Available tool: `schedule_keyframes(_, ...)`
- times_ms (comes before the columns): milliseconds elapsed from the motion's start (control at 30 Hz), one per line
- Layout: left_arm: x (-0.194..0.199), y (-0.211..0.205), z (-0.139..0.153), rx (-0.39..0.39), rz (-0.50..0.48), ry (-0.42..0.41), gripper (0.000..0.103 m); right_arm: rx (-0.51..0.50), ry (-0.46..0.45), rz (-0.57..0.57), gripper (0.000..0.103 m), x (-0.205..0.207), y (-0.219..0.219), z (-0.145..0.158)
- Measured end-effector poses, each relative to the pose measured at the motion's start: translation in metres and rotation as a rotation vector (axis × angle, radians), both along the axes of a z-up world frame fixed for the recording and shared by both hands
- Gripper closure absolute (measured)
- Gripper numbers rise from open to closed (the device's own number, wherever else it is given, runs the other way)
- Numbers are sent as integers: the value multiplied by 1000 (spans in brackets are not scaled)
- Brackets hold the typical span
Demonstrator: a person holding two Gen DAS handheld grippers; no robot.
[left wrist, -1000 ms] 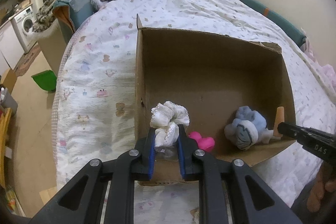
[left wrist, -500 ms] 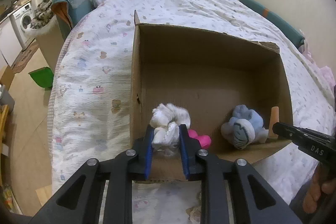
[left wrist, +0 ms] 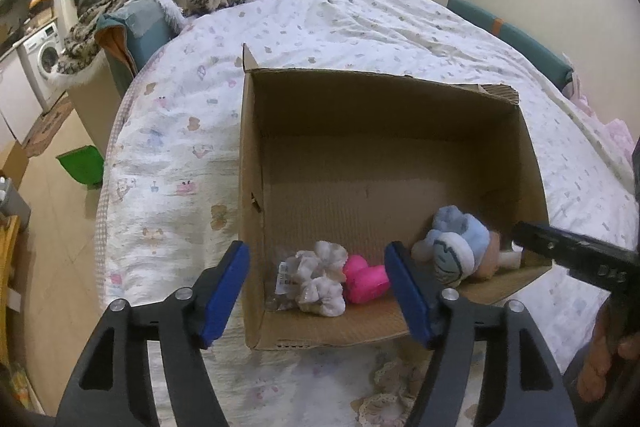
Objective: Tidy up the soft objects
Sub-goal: 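Lower the socks and sponge into the box and open both grippers, then lower the right gripper onto the lace-trimmed beige scrunchie and grasp it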
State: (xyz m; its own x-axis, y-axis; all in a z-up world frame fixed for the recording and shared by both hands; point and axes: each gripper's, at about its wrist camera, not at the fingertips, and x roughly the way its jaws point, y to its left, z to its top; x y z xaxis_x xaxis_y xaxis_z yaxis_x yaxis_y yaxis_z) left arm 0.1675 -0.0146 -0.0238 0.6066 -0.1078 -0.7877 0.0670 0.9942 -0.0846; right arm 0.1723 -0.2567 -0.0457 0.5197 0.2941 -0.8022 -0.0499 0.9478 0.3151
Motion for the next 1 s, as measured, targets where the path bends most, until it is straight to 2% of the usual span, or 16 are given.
schedule_keyframes(200, -2, -2, 1, 19, -8, -10, 35, -8, -11, 9, 34, 0, 1, 3)
schedule_keyframes(533, -7, 6, 10, 11, 34, -20, 35, -21, -25, 13, 34, -4, 2, 8)
schedule_keyframes(700, -15, 15, 19, -21, 58, -12, 35, -24, -31, 17, 34, -10, 4, 12)
schedule_keyframes(1000, -40, 20, 25, -17, 70, 4, 35, -45, -41, 57, 34, -31, 14, 18)
